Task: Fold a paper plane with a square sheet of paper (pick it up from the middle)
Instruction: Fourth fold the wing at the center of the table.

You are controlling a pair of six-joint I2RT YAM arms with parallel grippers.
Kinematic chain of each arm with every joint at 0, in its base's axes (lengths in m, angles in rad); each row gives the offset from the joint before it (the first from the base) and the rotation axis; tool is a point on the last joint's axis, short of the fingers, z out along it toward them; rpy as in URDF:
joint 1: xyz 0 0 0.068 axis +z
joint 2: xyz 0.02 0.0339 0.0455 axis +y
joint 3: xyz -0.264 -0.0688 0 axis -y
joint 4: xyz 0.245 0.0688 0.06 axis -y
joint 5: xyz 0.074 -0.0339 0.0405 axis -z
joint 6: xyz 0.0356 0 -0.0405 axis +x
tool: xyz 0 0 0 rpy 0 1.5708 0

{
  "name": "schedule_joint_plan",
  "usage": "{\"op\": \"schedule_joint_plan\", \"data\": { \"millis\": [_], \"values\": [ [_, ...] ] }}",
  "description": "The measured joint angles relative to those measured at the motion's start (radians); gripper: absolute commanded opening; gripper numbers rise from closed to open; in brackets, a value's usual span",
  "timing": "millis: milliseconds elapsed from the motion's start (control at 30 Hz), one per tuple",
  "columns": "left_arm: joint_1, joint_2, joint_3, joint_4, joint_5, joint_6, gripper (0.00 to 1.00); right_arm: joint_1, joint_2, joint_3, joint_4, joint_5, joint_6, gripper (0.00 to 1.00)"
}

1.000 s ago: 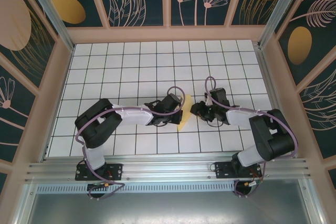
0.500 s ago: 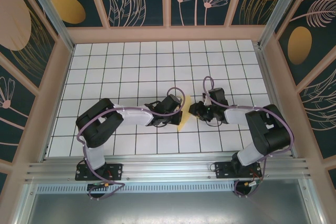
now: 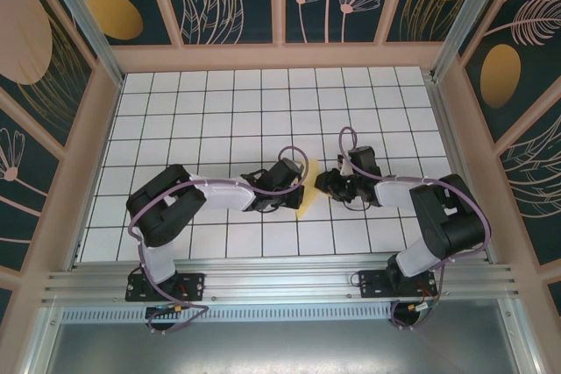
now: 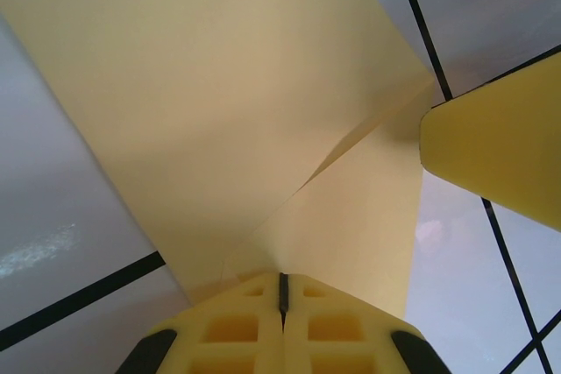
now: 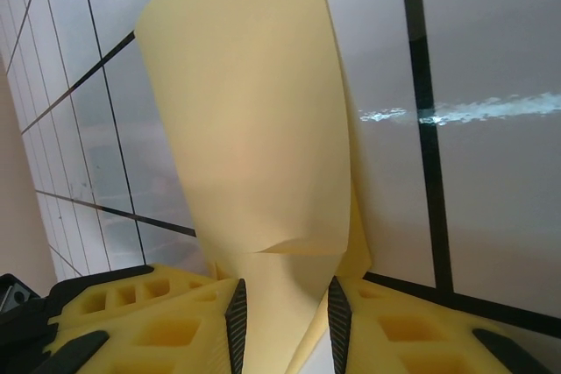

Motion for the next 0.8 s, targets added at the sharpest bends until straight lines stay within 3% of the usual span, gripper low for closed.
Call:
{"op": "schedule_joint_plan", "data": {
  "millis": [567, 800],
  "values": [
    [0.0, -0.019, -0.026, 0.014, 0.0, 0.0, 0.0, 0.0, 0.007, 0.0, 0.08, -0.064, 0.018, 0.33],
    [0.0, -0.032, -0.043, 0.018, -0.001, 0.0, 0.0, 0.002, 0.083, 0.005, 0.092, -0.097, 0.013, 0.19]
  ]
}}
